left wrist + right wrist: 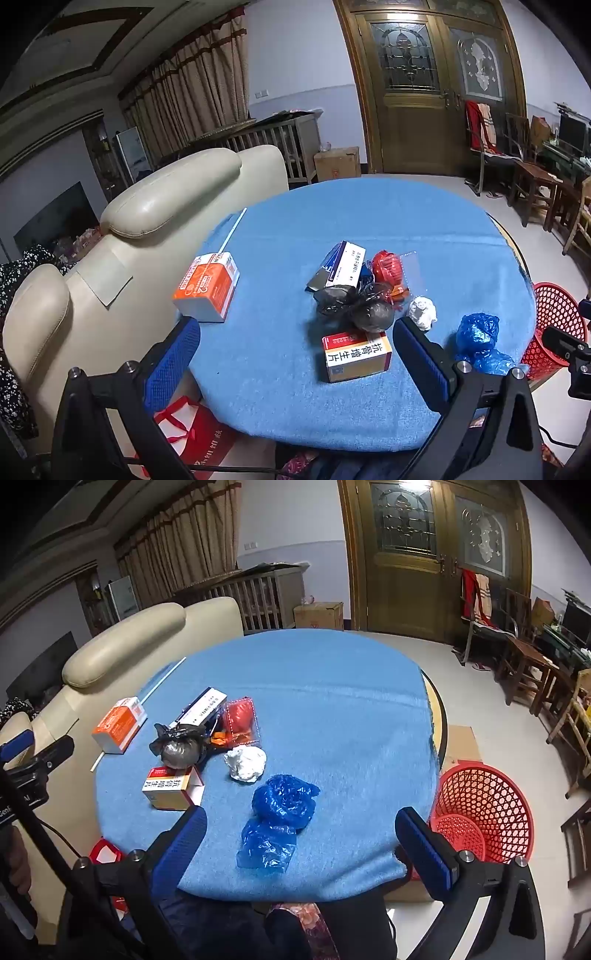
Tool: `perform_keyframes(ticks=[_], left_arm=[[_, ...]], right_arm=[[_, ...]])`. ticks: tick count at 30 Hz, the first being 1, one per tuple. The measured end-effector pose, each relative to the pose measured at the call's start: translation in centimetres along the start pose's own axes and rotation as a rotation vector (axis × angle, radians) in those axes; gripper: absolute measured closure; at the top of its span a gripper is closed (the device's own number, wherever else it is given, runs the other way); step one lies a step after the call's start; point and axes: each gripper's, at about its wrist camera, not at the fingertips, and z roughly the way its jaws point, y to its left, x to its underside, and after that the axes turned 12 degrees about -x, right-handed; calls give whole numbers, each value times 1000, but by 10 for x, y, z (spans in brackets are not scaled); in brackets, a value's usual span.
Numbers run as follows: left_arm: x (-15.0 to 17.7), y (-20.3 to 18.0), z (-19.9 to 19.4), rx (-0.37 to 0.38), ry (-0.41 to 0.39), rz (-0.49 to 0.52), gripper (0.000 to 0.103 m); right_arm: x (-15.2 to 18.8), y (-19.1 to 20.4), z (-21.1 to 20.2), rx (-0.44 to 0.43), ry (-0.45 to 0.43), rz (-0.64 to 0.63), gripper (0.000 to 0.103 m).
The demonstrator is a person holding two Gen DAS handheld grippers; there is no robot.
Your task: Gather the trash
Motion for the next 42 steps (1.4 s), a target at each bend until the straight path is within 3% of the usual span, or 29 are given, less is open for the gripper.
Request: perform_keyframes(ticks=[10, 42], left_arm=[[5, -10, 0, 11, 9, 36, 0], [11, -12, 4, 38, 38, 47, 0]], right_arm=[[2, 4, 14, 38, 54, -18, 0], [9, 5, 21, 45, 87, -18, 0]])
